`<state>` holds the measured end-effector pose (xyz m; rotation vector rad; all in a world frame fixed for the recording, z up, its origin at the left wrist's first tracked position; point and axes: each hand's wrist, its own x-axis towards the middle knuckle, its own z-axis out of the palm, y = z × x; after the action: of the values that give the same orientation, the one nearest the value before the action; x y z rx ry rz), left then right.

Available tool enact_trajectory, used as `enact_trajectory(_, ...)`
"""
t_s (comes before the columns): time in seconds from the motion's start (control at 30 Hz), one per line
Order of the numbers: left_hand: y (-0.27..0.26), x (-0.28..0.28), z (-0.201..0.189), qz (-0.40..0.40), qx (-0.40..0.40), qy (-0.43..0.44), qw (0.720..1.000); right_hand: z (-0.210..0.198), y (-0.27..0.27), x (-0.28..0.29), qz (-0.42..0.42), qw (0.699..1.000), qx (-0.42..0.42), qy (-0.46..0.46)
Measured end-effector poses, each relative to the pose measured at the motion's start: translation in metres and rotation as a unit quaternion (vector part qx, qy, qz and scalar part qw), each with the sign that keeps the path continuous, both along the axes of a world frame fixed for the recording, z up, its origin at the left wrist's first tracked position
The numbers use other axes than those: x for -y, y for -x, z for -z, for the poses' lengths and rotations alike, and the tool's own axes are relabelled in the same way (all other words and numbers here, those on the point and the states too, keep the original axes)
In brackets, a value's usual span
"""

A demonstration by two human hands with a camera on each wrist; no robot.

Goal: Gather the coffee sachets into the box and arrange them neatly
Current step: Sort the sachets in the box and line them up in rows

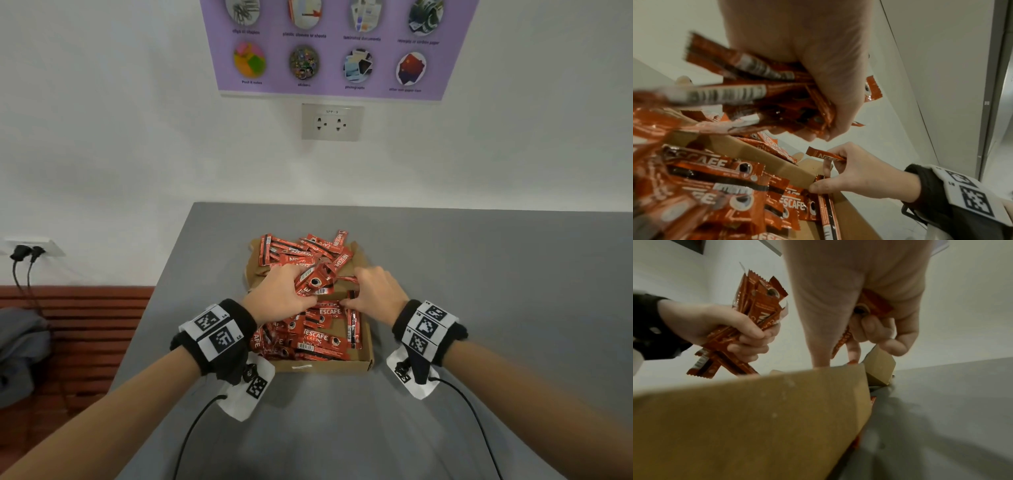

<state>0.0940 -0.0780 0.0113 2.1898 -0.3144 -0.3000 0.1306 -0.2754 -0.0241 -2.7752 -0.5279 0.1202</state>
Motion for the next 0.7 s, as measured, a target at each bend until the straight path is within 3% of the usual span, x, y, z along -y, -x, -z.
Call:
enact_trajectory(0.17,0.002,0.002,-0.002,0.011,-0.010,-0.001,1.000,-0.004,-0.004,0.008,-0.031,0.998,-0.044,0.012)
enact_trajectory(0.23,0.003,0.002,-0.002,0.008,-0.020,0.004,1.000,-0.023,0.000,0.012,-0.059,0.996,-0.045,-0.054)
enact_trajectory(0.33,0.003,0.000,0.000,-0.058,-0.023,0.056,0.996,-0.049,0.013,0.019,-0.081,0.963,0.109,-0.233)
enact_trajectory(0.4,-0.002,-0.002,0.003,-0.131,-0.037,0.118,0.984,-0.058,0.025,0.017,-0.120,0.930,0.202,-0.283)
enact_trajectory(0.5,-0.008,-0.003,0.003,-0.176,-0.103,0.203,0.958,-0.053,0.035,0.011,-0.206,0.908,0.269,-0.246)
enact_trajectory(0.6,-0.009,-0.006,0.003,-0.194,-0.143,0.279,0.929,-0.049,0.032,0.010,-0.286,0.901,0.260,-0.198)
enact_trajectory(0.7,-0.007,-0.011,-0.003,-0.174,-0.140,0.307,0.925,-0.043,0.031,0.012,-0.335,0.900,0.243,-0.137)
